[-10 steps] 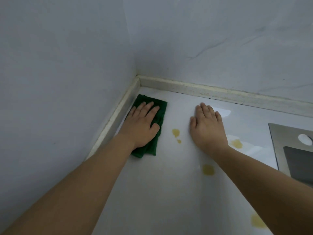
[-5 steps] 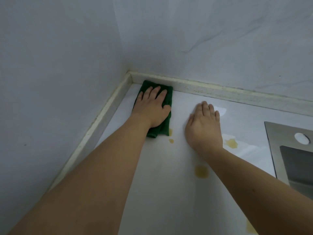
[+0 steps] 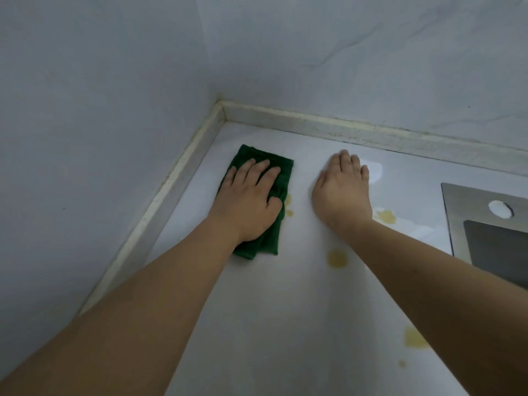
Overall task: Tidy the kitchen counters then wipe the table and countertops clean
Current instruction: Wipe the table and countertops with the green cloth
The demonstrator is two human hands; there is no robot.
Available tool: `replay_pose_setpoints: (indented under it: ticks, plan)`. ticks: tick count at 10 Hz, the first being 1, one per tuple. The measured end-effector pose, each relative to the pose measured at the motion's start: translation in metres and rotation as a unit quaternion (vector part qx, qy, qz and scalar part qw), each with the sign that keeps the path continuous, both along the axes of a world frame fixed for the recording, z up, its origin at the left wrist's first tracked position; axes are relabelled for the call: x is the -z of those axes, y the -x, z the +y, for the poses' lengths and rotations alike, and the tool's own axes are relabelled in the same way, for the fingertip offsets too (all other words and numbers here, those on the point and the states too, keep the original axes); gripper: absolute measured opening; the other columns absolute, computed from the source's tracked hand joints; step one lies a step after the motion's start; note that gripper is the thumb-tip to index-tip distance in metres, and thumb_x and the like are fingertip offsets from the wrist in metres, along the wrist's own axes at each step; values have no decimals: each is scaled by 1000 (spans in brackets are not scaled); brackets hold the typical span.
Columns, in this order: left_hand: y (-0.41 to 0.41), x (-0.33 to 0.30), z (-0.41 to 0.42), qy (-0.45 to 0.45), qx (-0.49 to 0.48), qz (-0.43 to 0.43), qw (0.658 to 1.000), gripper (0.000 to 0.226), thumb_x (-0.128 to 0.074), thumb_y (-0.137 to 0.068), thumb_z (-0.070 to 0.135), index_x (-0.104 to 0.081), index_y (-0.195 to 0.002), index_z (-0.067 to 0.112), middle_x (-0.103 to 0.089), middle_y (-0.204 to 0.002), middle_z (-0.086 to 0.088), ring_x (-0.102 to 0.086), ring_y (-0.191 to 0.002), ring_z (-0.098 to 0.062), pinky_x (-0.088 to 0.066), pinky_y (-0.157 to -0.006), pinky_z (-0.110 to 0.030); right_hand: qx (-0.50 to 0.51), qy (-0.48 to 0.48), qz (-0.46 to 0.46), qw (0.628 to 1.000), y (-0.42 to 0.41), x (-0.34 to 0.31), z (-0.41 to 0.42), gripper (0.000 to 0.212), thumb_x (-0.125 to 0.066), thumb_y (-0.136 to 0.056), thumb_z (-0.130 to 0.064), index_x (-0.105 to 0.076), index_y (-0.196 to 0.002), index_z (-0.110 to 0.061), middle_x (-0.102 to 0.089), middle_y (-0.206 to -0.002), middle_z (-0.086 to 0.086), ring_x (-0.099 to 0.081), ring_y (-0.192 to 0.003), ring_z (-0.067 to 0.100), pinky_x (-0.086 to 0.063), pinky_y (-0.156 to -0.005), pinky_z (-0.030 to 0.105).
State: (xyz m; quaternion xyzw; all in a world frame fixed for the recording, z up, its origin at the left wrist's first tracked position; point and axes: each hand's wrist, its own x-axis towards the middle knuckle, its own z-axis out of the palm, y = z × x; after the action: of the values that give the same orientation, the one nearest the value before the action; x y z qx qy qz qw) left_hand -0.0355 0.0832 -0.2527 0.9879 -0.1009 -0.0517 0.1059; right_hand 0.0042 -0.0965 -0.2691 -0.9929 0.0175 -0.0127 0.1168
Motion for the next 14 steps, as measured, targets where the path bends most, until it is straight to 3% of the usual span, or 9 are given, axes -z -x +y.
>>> replay_pose_setpoints:
  ticks: [2, 3, 8, 10, 11, 12, 14]
  plan:
    - [79, 3, 4, -27, -11, -9, 1000, 75, -7, -84, 47, -12, -156, 26, -10, -163, 3, 0, -149, -17, 2, -122, -42, -2, 3, 0, 1000, 3, -4, 2, 56, -21, -100, -23, -20, -150, 3, -17, -158, 17, -13, -146, 32, -6, -120, 46]
    - [80, 3, 5, -27, -17, -5, 999, 77, -7, -83, 49, -8, -157, 28, -5, -163, 3, 3, -150, -16, 4, -122, -42, 0, 4, -1, 1000, 5, -5, 2, 55, -22, -101, -22, -20, -150, 3, -18, -158, 17, -13, -145, 32, -6, -120, 46]
    - [-97, 6, -12, -14, -17, -3, 1000, 64, -26, -99, 43, -8, -157, 26, -2, -165, 0, 0, -150, -21, 2, -122, -42, -5, 3, -2, 1000, -3, 5, -2, 55, -20, -102, -23, -15, -152, 0, -11, -160, 14, -6, -148, 29, -2, -121, 44]
    - [-57, 5, -10, -17, -5, -10, 1000, 63, -25, -98, 39, -7, -157, 25, -2, -165, 1, 2, -151, -19, 3, -122, -42, -20, -30, 59, 998, -4, -14, -9, 56, -28, -101, -26, -20, -149, 1, -15, -159, 16, -12, -146, 29, -7, -120, 43]
    - [-28, 3, -8, -19, -3, -8, 1000, 64, -25, -98, 39, -7, -157, 25, -2, -165, 1, 3, -151, -19, 4, -122, -42, -47, -35, 61, 996, 17, -38, -11, 59, -34, -102, -27, -16, -151, 1, -12, -160, 16, -10, -147, 28, -6, -121, 36]
    - [3, -1, -8, -20, -1, -2, 1000, 65, -26, -97, 38, -6, -157, 25, -1, -165, 1, 3, -151, -19, 5, -122, -42, -80, -32, 67, 994, 63, -61, -5, 63, -39, -102, -27, -12, -152, -1, -8, -160, 15, -8, -148, 26, -4, -119, 29]
    - [79, -7, -4, -30, 5, 12, 999, 65, -28, -98, 36, -6, -158, 23, -1, -165, 0, 4, -151, -19, 6, -122, -42, -160, 8, 124, 979, 169, -77, 5, 65, -40, -102, -31, -10, -152, -3, -14, -158, 12, -16, -143, 28, -13, -117, 31]
